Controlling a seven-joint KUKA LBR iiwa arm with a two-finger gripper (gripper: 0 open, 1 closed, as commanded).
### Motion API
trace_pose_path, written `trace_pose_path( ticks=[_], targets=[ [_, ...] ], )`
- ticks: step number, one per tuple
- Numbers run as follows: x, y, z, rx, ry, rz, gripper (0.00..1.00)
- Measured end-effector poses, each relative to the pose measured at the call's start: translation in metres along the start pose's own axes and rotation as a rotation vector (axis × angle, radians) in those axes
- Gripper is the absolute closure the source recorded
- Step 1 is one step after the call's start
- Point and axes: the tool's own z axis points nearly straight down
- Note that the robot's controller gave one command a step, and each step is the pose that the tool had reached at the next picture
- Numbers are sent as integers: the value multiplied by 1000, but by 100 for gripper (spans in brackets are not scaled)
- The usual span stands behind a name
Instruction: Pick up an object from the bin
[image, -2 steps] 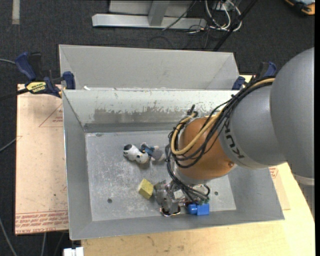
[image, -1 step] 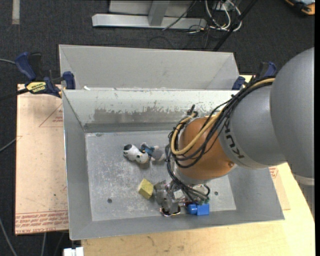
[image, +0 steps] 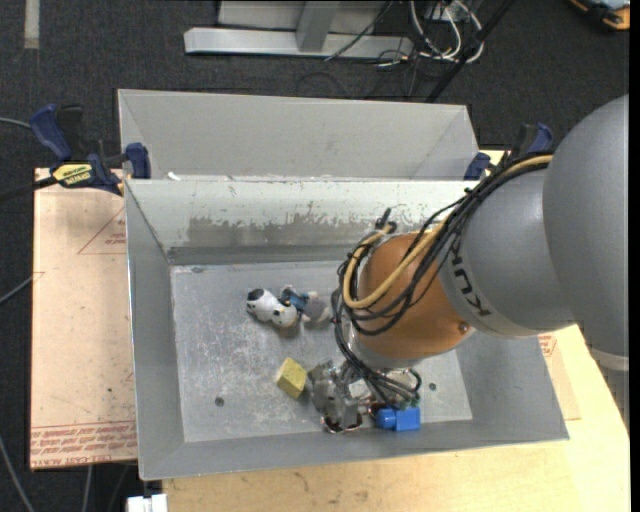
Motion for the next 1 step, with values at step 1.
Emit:
trace_pose_path(
  ticks=[1],
  targets=[
    [0, 0, -8, 0, 1, 0, 100]
  ],
)
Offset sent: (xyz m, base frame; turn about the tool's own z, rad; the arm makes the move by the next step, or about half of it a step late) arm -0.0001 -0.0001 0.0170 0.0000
